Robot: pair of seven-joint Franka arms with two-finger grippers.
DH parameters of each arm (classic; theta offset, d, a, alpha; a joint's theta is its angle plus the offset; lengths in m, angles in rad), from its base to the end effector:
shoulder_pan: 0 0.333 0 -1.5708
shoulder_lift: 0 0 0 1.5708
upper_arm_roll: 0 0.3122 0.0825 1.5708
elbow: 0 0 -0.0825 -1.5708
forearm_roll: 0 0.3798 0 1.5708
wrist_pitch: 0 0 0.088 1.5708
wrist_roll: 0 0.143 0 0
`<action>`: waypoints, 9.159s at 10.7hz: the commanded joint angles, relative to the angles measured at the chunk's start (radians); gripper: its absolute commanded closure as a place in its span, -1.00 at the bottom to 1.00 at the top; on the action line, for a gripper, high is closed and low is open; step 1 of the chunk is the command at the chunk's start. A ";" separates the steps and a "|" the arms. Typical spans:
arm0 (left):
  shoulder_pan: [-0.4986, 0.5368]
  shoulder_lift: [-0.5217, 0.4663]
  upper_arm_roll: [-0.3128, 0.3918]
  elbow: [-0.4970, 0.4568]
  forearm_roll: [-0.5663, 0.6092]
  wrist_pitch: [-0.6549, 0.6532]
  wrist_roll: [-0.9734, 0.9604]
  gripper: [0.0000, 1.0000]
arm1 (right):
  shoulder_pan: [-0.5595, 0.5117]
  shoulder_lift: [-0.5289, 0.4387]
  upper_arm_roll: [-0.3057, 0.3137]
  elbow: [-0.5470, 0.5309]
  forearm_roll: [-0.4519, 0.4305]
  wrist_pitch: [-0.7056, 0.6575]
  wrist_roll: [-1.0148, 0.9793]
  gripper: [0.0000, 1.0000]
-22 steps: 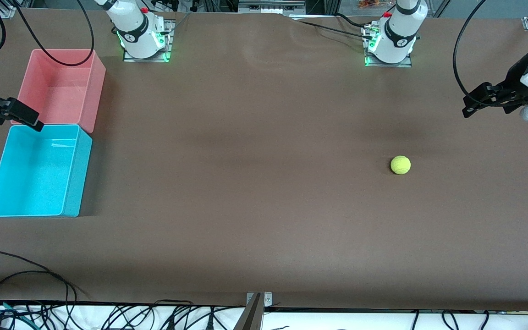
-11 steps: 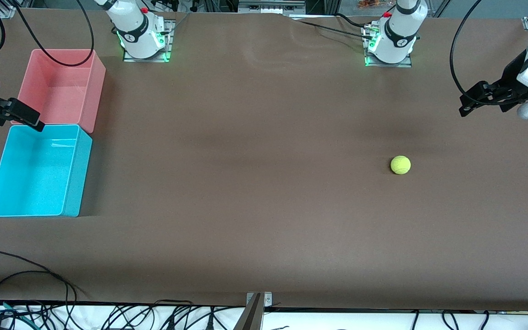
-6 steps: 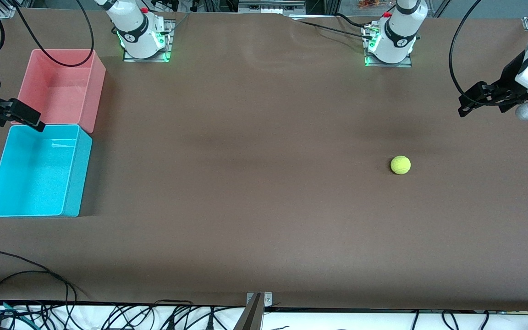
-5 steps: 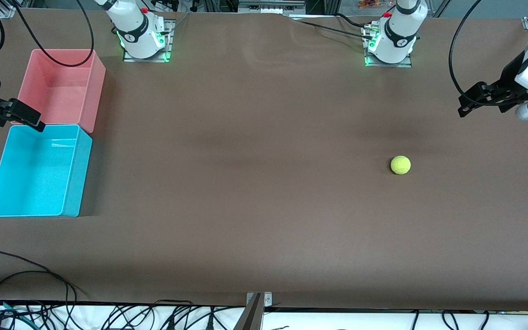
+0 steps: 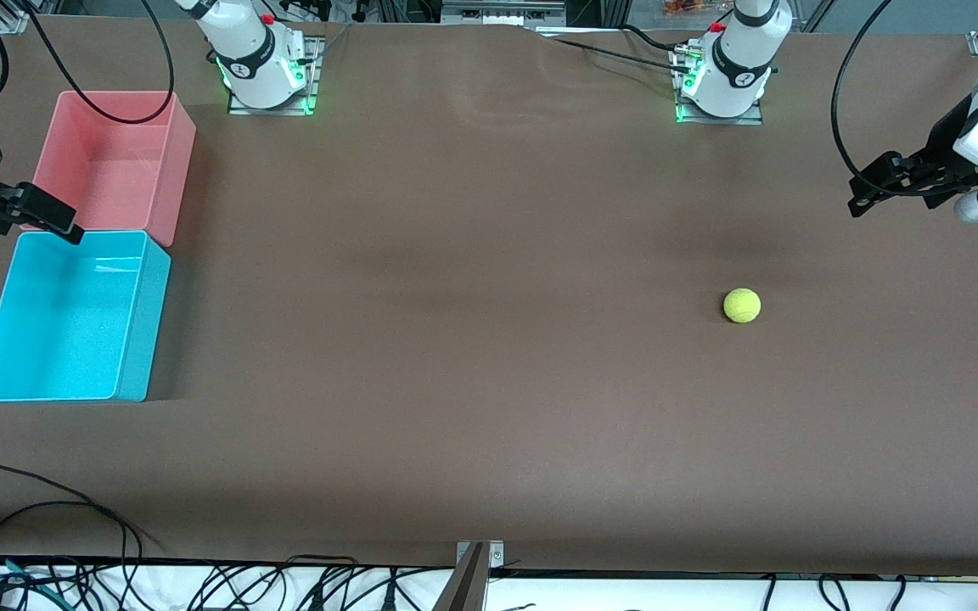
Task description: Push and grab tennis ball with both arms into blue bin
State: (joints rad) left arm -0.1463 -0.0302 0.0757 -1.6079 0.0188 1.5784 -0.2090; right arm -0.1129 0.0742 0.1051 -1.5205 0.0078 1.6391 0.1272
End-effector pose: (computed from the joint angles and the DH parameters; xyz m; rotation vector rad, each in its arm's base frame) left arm 0.5404 -0.0350 0.5845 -3.1179 -0.2158 -0.0045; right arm 0.5812 -0.0055 0.5729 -3.1154 0.2119 -0.0684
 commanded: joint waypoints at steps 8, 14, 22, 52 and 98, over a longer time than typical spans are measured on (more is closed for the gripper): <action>-0.012 -0.004 0.004 -0.003 0.015 0.011 -0.010 -1.00 | -0.005 0.012 -0.001 0.030 0.015 -0.022 -0.021 -1.00; -0.012 -0.004 0.004 -0.003 0.015 0.011 -0.010 -1.00 | -0.005 0.012 -0.004 0.031 0.015 -0.022 -0.023 -1.00; -0.012 -0.004 0.004 -0.003 0.015 0.011 -0.010 -1.00 | -0.005 0.012 -0.004 0.030 0.015 -0.022 -0.023 -1.00; 0.022 0.052 0.004 -0.294 -0.023 0.252 0.002 -1.00 | -0.005 0.024 -0.007 0.030 -0.028 -0.019 -0.006 -1.00; 0.149 0.430 0.004 -0.601 -0.180 0.953 1.981 1.00 | -0.005 0.041 -0.007 0.026 -0.017 -0.019 -0.011 -1.00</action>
State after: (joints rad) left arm -0.0050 0.3709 0.0844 -2.2219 -0.1389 2.4972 1.7009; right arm -0.1142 0.1074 0.0955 -1.5201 -0.0181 1.6385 0.1212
